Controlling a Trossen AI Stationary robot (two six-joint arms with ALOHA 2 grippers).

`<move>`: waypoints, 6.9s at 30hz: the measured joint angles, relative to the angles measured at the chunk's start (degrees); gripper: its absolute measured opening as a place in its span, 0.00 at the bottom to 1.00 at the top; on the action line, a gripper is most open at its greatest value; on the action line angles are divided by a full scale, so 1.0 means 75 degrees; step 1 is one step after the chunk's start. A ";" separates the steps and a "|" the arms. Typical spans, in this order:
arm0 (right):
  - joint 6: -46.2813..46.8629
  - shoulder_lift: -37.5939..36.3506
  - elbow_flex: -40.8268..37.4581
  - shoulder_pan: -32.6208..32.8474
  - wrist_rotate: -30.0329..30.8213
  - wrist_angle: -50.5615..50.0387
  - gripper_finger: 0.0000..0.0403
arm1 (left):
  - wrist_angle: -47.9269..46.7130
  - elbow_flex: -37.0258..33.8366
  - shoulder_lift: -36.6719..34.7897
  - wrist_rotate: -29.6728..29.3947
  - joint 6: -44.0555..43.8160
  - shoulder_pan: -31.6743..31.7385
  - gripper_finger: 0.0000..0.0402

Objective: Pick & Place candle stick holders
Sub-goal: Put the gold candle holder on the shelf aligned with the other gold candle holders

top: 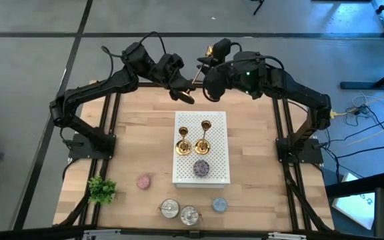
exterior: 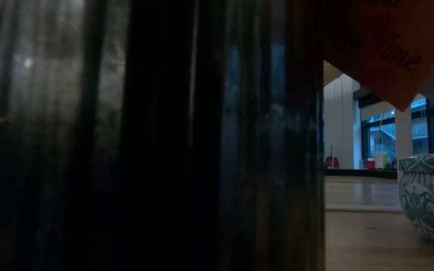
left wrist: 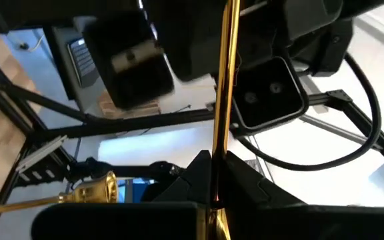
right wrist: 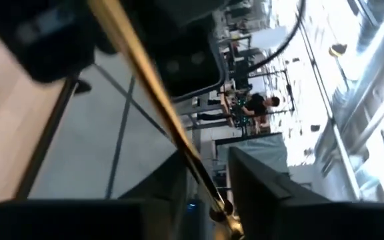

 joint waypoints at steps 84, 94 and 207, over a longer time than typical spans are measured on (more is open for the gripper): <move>1.1775 -0.0216 0.0000 0.0641 -0.2424 0.0650 0.76 | -0.1149 0.0000 -0.0554 -0.1388 0.9227 -0.1021 0.03; 1.1158 -0.0216 0.0000 0.0693 -0.2510 0.0946 0.76 | -0.1152 0.0000 -0.0554 -0.1396 0.9225 -0.1021 0.03; 1.3562 -0.4688 -0.4803 0.5637 0.2467 -0.3069 0.04 | -0.5896 -0.0003 -0.3002 -0.9919 0.9364 -0.3925 0.36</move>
